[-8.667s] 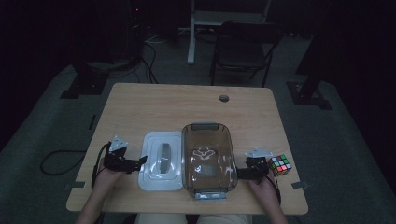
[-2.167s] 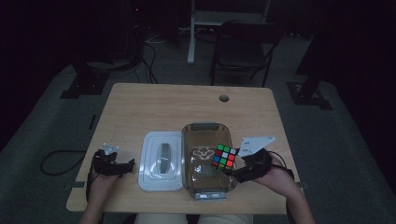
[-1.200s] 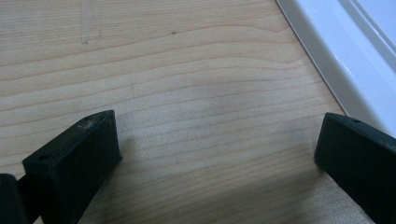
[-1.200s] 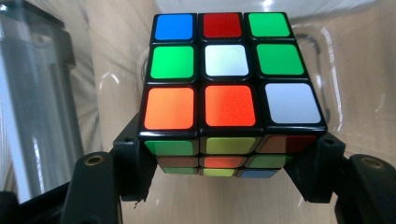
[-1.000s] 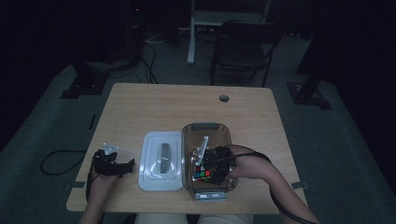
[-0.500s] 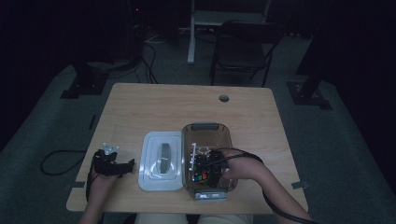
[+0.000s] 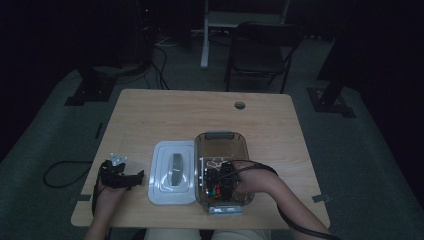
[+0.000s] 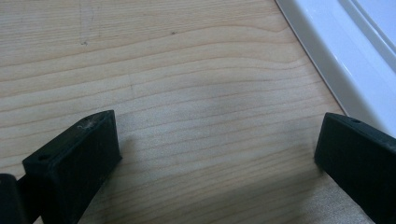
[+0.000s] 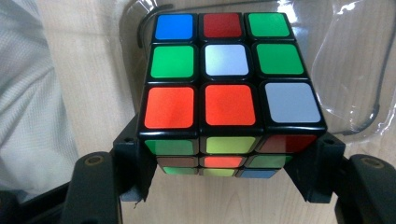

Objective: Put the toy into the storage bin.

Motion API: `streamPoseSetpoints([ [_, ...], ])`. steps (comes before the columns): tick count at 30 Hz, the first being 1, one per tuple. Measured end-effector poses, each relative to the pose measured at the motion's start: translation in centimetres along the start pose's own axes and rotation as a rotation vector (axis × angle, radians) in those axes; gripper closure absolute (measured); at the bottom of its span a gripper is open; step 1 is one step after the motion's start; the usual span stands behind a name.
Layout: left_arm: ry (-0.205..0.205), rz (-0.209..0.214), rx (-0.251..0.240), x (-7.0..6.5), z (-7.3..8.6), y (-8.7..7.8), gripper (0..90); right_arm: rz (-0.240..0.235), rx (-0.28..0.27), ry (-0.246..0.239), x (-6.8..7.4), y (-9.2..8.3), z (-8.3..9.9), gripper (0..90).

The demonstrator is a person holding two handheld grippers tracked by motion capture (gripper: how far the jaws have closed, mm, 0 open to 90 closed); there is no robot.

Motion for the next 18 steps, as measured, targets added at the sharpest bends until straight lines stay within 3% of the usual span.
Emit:
streamPoseSetpoints([
  [4, 0.000, 0.000, 0.000, 0.00, 0.00, 0.00, 0.7, -0.007, 0.003, -0.002, 0.04, 0.35, -0.22, 33.9],
  [10, 0.000, 0.000, 0.000, 0.00, 0.00, 0.00, 0.7, -0.054, -0.007, -0.007, 0.21, 0.45, -0.35, 33.6],
  [18, 0.001, 0.001, 0.000, 0.00, 0.00, 0.00, 0.7, -0.045, -0.067, -0.007, 0.16, -0.42, -0.43, 32.3],
])
Point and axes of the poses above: each handheld gripper's, and its own axes: y roughly forward along the jaws, z roughly out of its underside, x roughly to its left, the point moved 7 cm from there along y, roughly forward along the jaws, and after that the axes turned 12 degrees about y, right-handed, at the moved point
